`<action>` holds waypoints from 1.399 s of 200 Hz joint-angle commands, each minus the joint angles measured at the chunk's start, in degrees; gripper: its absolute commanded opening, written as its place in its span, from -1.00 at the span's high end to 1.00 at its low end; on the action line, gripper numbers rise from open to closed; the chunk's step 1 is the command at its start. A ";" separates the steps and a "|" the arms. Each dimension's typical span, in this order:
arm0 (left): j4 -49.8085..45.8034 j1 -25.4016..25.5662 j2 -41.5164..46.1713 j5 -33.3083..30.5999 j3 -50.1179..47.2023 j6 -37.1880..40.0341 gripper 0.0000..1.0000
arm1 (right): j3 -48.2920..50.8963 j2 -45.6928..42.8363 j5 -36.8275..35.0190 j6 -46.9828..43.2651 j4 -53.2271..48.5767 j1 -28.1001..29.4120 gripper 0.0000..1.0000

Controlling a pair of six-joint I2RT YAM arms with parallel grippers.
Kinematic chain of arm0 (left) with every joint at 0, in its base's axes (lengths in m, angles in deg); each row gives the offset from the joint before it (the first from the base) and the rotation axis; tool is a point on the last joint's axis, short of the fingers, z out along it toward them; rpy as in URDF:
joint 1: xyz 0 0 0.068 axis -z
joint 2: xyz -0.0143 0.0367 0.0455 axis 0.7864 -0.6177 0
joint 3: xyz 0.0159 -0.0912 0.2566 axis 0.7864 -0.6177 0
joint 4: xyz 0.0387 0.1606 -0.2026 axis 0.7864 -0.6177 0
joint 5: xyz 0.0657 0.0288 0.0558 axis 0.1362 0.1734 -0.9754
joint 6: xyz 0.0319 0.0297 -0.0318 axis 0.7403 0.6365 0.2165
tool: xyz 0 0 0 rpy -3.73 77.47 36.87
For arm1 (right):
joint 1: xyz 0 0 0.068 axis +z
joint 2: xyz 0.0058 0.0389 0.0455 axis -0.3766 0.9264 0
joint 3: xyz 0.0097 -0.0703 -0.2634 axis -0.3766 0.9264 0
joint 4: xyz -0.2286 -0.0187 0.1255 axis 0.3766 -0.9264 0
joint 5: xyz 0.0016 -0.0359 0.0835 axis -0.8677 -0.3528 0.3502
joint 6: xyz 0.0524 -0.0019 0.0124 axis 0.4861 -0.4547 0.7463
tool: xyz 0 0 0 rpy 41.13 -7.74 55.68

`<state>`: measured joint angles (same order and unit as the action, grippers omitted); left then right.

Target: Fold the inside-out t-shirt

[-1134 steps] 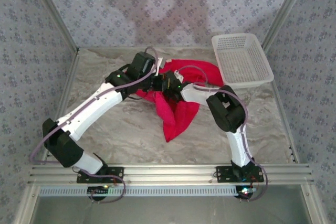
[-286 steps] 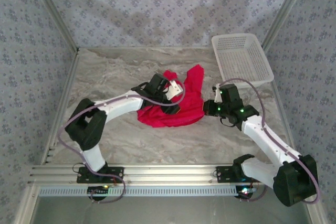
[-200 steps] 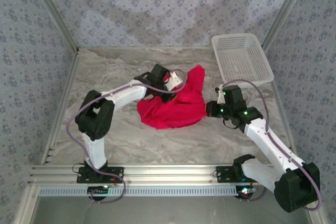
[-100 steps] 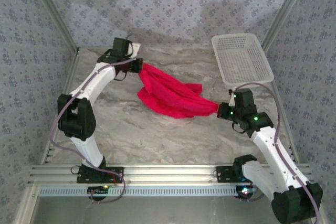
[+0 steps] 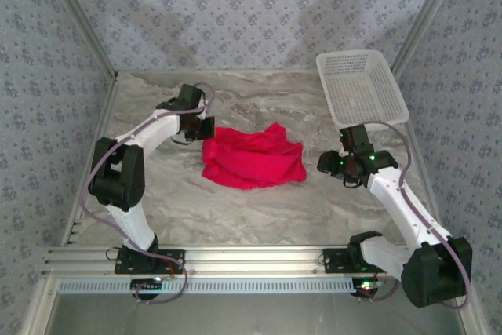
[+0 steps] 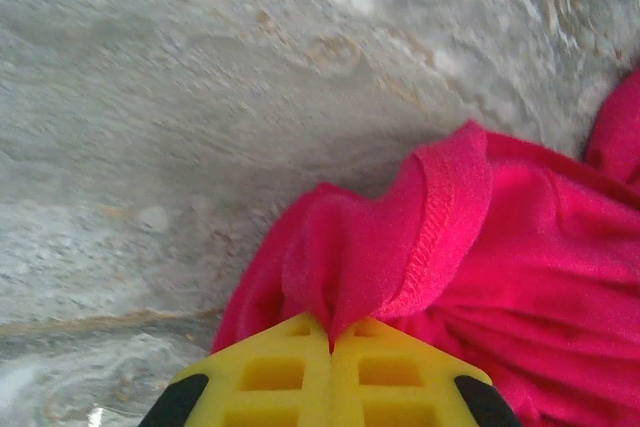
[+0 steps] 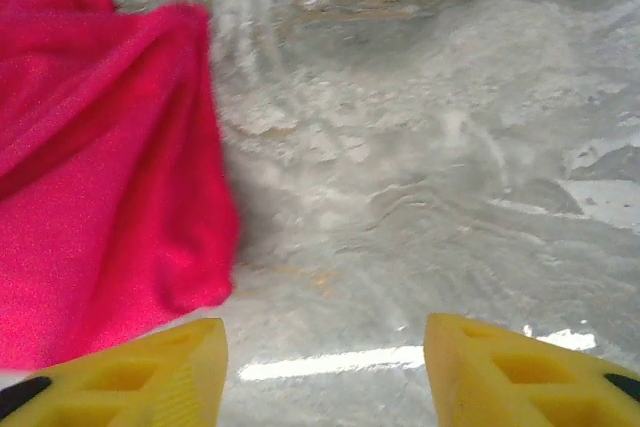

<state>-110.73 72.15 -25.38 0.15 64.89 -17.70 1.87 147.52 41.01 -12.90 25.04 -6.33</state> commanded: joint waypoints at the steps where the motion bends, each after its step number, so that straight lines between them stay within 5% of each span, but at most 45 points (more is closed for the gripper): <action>1: 4.32 1.67 6.00 -1.27 -1.30 -0.81 1.00 | -7.86 2.44 -1.73 0.46 -0.09 7.04 -0.17; 48: 2.65 1.68 8.23 -1.64 0.39 -0.13 1.00 | -23.45 24.24 -1.69 -9.04 6.37 18.57 -0.45; 94: 1.85 1.77 10.53 -2.38 -0.27 0.23 1.00 | -40.85 44.91 3.04 -13.29 2.35 17.85 -0.48; 119: 1.87 1.68 11.63 -2.52 -0.28 0.40 1.00 | -43.37 49.24 8.40 -11.06 1.93 16.87 -0.28; 136: 1.87 1.35 12.00 -2.38 0.14 0.66 1.00 | -43.60 49.05 9.81 -10.58 1.36 16.38 0.03; 165: 0.69 0.65 11.56 -1.66 2.49 1.45 1.00 | -45.09 45.73 9.10 -10.66 -1.25 14.90 1.00; 280: -0.65 1.04 7.62 2.37 15.05 6.43 1.00 | -54.36 23.54 -8.48 -9.35 -10.02 10.52 1.00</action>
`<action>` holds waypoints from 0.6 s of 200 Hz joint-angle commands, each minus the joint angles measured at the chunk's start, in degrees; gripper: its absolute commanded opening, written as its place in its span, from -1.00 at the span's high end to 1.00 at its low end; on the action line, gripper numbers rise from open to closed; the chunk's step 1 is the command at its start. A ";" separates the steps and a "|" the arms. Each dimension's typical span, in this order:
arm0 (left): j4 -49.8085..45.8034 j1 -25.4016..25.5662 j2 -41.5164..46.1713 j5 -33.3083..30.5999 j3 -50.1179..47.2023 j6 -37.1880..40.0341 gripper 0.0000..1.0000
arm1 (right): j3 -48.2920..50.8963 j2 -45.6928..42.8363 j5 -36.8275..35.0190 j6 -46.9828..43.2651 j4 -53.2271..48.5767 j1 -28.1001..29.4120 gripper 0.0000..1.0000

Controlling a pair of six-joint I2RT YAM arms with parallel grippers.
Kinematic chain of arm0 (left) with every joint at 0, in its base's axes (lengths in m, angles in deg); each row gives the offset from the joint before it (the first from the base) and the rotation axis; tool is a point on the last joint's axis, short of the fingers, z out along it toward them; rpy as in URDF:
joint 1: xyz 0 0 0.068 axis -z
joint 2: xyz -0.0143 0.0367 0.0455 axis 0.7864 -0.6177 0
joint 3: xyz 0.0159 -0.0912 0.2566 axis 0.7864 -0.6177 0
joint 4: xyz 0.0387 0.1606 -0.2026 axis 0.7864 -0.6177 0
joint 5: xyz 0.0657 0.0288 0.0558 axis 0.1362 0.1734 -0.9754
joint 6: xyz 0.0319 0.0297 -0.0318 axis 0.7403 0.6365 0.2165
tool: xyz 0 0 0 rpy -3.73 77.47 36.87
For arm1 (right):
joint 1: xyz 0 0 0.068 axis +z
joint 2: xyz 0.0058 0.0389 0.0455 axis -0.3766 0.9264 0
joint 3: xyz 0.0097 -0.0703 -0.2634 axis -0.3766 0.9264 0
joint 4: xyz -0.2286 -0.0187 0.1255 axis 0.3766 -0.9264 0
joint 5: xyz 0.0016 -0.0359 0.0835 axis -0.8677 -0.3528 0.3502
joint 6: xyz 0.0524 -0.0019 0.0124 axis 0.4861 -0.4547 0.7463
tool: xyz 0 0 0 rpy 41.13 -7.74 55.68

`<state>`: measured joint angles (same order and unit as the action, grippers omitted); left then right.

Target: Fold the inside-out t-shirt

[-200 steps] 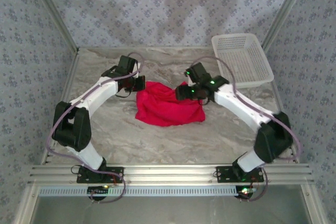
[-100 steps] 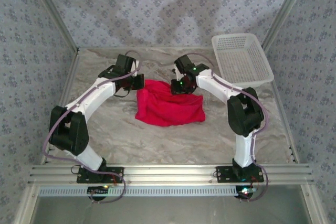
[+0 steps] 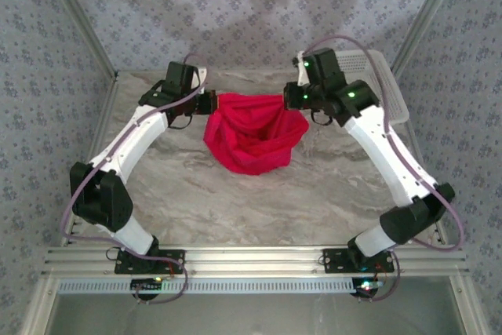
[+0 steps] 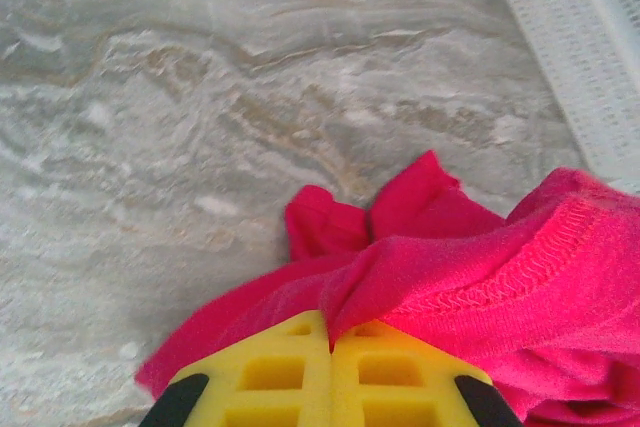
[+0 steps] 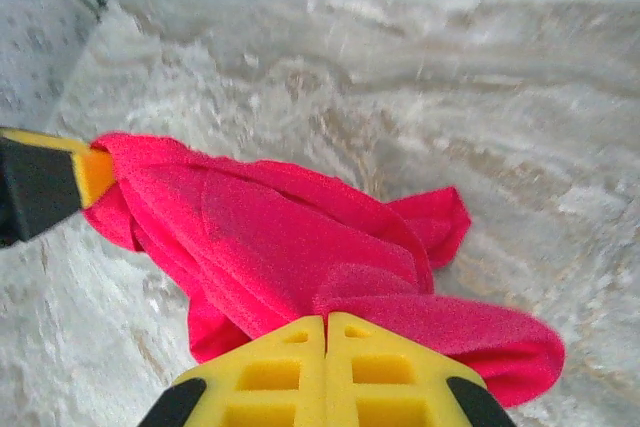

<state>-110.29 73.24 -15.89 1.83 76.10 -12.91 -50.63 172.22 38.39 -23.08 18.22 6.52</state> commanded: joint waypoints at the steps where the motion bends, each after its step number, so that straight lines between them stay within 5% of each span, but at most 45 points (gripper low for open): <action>1: -1.15 -0.04 -2.01 0.70 3.98 1.62 1.00 | -1.84 -1.14 -5.86 0.84 -3.18 -2.44 1.00; 54: 0.60 1.77 -10.89 6.36 8.61 -3.54 1.00 | 6.34 8.54 -1.34 1.71 5.40 -11.83 1.00; 68: 1.09 1.86 -12.80 7.01 9.13 -6.05 1.00 | 5.19 13.57 1.42 2.02 5.48 -14.01 0.40; 87: 1.02 1.90 -14.26 7.78 10.14 -7.62 1.00 | 2.16 16.94 2.33 1.64 3.61 -14.25 -0.02; 120: 0.74 1.99 -14.51 6.98 10.71 -7.64 1.00 | 8.64 10.48 3.56 1.75 7.56 -8.63 0.03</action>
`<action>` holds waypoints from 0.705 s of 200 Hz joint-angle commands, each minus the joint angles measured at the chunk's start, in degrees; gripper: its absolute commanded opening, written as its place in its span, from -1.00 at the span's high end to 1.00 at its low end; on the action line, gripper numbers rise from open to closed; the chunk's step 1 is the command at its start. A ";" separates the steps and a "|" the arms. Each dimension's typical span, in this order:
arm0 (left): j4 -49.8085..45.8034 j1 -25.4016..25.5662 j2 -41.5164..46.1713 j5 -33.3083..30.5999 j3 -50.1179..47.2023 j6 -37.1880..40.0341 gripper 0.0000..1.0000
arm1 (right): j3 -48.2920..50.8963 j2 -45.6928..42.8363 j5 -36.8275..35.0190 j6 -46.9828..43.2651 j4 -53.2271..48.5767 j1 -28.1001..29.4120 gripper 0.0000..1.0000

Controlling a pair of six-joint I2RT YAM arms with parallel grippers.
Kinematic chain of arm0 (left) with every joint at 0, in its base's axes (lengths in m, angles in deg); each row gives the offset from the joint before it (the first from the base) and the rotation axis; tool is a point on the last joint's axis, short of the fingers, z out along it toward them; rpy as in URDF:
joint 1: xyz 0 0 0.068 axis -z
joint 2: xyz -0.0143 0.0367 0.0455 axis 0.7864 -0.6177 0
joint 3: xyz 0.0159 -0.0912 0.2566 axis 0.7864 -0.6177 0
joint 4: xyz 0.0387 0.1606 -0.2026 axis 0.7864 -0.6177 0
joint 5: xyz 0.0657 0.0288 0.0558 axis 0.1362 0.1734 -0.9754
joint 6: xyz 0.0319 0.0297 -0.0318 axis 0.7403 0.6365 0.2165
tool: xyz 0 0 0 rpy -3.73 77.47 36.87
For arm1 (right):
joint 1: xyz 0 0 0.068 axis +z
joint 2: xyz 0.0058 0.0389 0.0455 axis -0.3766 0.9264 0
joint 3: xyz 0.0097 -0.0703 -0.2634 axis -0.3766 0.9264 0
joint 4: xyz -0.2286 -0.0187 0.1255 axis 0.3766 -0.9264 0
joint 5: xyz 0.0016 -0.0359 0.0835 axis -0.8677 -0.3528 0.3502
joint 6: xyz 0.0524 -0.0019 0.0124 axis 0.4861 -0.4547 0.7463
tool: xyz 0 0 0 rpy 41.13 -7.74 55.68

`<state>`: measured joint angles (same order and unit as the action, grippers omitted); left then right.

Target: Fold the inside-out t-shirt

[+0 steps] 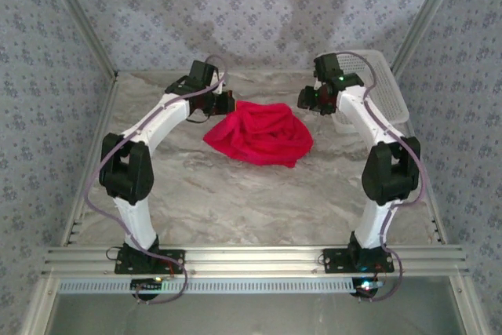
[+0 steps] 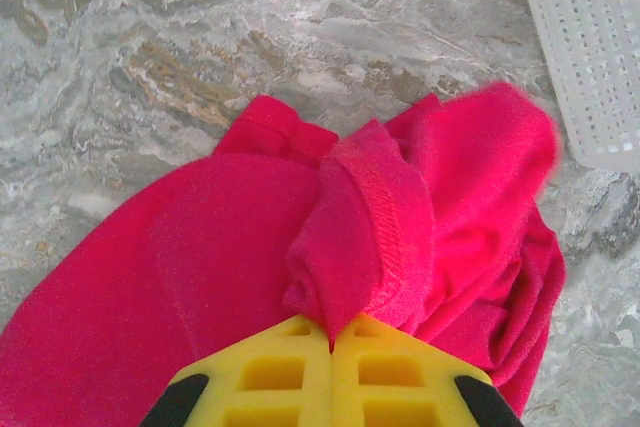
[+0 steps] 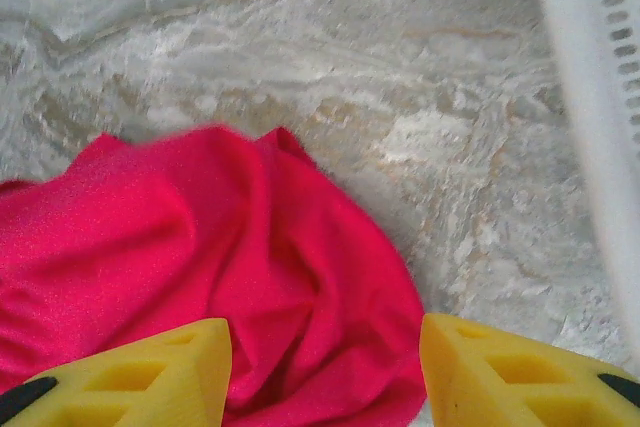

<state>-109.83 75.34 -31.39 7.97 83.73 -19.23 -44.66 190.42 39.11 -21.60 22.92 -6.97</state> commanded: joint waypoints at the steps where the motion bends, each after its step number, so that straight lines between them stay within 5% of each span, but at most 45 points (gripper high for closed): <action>1: 0.23 -0.11 0.97 0.83 3.09 -1.32 1.00 | 3.03 -7.95 3.00 0.29 3.17 5.09 0.04; 34: -1.67 -0.42 0.64 -0.80 4.71 -0.71 1.00 | 11.03 -8.95 7.29 -0.10 12.18 13.61 0.51; 73: -3.78 -0.82 1.47 -1.27 8.00 -0.88 1.00 | 7.08 1.46 6.90 -1.76 13.53 18.53 0.56; 85: -4.14 -0.81 2.07 -1.38 8.65 -0.82 1.00 | 5.46 4.33 5.53 -1.92 13.96 19.33 0.45; 106: -4.65 -0.81 3.04 -1.26 9.17 -0.48 1.00 | 2.12 8.97 1.11 -1.71 14.68 19.65 -0.26; 141: -4.75 -0.81 4.28 -0.79 8.37 -0.27 1.00 | -4.54 16.45 -3.54 -0.34 17.81 18.99 -0.36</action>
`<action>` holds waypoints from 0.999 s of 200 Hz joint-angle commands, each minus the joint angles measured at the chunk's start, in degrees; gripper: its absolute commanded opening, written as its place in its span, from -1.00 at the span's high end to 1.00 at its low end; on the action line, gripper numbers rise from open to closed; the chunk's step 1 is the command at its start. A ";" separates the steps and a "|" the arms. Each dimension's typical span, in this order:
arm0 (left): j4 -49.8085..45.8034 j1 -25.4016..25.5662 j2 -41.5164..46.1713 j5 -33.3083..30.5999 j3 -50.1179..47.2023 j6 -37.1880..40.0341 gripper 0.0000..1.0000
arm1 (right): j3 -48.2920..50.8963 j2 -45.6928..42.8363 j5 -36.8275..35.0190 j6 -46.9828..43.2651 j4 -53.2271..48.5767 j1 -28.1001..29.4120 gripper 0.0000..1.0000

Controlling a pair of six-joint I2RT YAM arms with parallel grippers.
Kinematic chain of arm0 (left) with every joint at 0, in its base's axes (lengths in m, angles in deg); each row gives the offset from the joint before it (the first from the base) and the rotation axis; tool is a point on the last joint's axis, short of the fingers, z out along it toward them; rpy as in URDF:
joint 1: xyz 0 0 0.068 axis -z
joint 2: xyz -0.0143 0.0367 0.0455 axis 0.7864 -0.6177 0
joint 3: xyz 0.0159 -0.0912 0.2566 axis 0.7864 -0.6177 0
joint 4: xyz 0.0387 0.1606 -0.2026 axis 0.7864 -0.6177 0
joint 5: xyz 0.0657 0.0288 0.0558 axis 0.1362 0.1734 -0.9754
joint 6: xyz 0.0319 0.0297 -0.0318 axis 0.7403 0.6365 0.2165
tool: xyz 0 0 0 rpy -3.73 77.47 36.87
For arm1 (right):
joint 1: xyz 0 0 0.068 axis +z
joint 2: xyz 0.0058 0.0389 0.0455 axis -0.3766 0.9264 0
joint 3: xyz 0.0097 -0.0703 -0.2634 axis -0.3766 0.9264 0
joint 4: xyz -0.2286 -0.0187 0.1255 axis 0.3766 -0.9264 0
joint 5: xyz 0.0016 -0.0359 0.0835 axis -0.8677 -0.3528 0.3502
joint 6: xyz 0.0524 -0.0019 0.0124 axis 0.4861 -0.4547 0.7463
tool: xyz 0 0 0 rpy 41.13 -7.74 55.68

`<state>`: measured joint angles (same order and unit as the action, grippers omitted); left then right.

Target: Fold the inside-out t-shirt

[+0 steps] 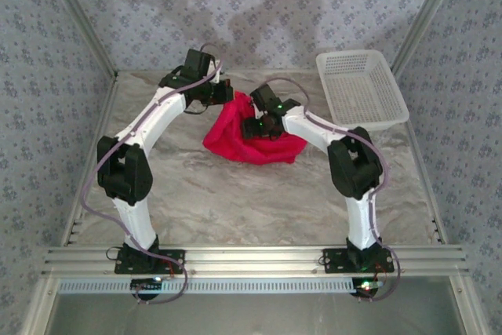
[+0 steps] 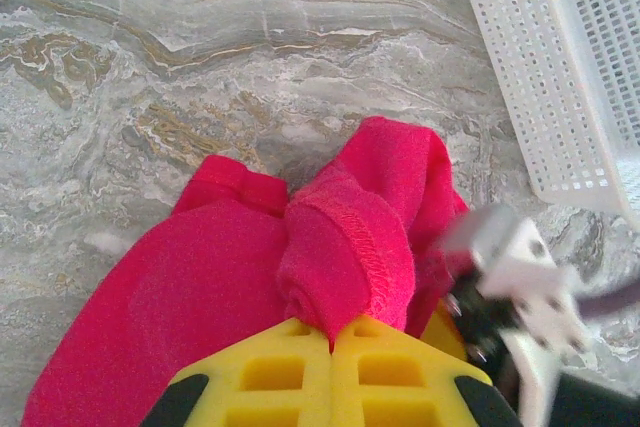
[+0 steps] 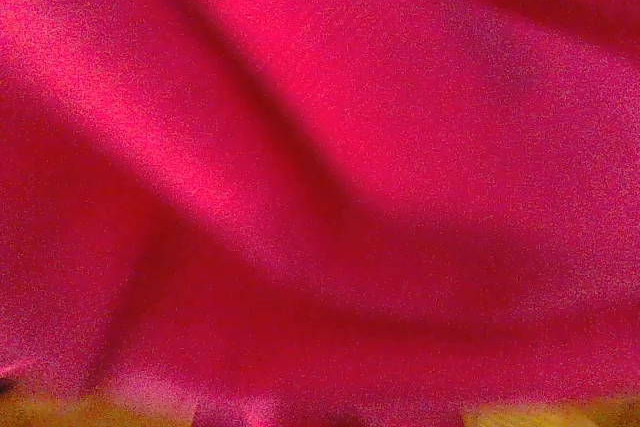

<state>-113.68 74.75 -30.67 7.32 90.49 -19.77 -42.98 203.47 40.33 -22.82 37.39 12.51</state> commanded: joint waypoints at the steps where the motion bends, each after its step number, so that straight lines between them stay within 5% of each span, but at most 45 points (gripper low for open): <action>1: -0.90 -0.22 3.52 -0.12 1.53 0.28 1.00 | -6.44 3.62 -4.75 1.00 3.38 -0.51 -0.34; 10: -1.09 -0.30 3.79 -0.18 1.36 0.52 1.00 | -8.60 5.74 -3.83 1.64 3.60 -0.91 -0.14; 33: -2.19 -0.89 4.43 -0.66 1.32 1.39 1.00 | -14.81 8.55 -0.72 2.31 -0.83 -1.36 1.00; 116: -2.88 -13.50 -4.49 -5.29 4.96 -1.71 1.00 | -14.27 -23.36 12.48 0.24 -21.73 -3.07 1.00; 169: 1.14 -9.62 -4.24 0.58 4.83 -3.92 1.00 | -10.44 -32.70 20.24 11.53 -14.99 -8.91 1.00; 200: 4.51 -8.52 2.36 -0.31 -3.08 -4.47 0.54 | -3.17 -28.48 12.99 17.80 -15.00 -10.35 1.00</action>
<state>-111.65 67.49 -34.10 10.51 93.39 -23.12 -51.05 171.28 56.77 -12.39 21.24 3.61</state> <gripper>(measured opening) 0.167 0.066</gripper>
